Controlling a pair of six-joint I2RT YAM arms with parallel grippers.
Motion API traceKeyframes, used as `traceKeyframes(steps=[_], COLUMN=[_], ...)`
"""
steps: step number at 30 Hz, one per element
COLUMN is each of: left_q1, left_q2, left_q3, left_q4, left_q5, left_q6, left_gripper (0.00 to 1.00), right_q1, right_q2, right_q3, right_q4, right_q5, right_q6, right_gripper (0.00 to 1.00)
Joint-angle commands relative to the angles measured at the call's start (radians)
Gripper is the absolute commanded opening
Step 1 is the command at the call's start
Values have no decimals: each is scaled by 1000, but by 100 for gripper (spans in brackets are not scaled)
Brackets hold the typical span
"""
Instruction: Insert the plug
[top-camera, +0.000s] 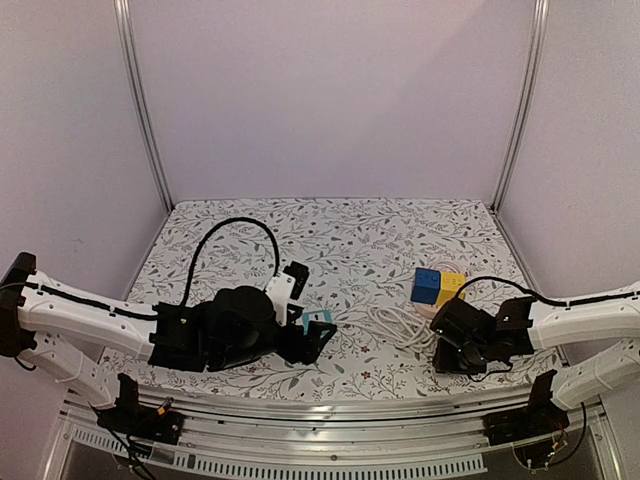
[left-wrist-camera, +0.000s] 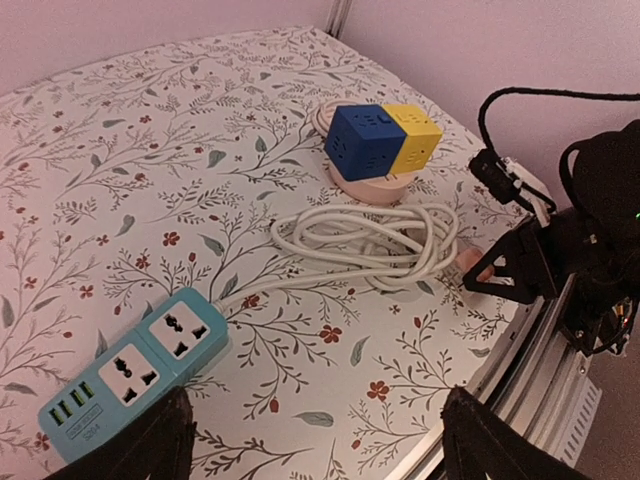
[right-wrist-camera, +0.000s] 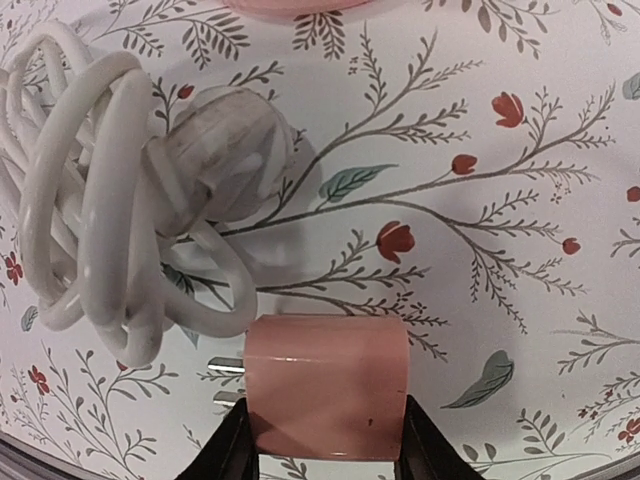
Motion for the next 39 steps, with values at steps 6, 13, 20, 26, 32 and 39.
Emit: traceKeyframes(steps=[6, 13, 20, 26, 32, 39], left_q1=[-18, -18, -18, -22, -52, -108], left_q2=[12, 35, 33, 51, 79, 83], left_q3=[-58, -110, -201, -224, -220, -217], left_q4=[139, 293, 493, 581, 622, 618], left_q5=[83, 144, 223, 293, 321, 196], left_q6=[97, 168, 208, 234, 301, 388], left_gripper=[88, 93, 99, 100, 99, 97], right_q1=[7, 6, 15, 94, 159, 181], right_q2=[15, -89, -122, -67, 49, 134], right_q3=[72, 141, 198, 275, 376, 450], right_q4=[-1, 91, 126, 189, 193, 216], right_q5=[-153, -336, -395, -397, -348, -351], right_q6=[-71, -168, -185, -160, -141, -134], right_gripper=[25, 25, 23, 22, 23, 23])
